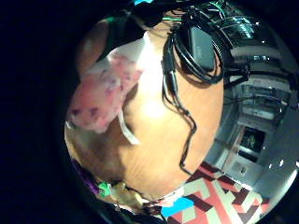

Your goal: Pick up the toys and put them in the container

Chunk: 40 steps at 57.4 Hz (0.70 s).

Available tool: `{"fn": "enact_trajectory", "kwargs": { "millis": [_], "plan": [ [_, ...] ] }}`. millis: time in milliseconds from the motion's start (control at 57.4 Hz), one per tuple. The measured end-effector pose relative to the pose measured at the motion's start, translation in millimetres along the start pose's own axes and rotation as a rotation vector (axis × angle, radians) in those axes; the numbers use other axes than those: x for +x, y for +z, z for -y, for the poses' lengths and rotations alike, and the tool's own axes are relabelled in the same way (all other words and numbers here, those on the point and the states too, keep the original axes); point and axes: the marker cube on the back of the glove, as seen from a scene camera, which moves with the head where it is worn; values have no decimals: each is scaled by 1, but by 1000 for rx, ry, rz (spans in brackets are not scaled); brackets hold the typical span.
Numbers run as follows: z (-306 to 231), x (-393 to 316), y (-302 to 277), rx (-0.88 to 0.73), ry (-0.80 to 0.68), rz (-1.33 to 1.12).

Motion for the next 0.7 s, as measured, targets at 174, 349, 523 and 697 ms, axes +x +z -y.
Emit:
{"fn": "enact_trajectory", "kwargs": {
  "millis": [174,349,523,697],
  "plan": [
    [4,-2,5,41,20,-40],
    [1,-6,1,33,3,-56],
    [-6,-7,-2,-24,-6,-62],
    [-5,-8,-5,1,-15,-78]
  ]
}}
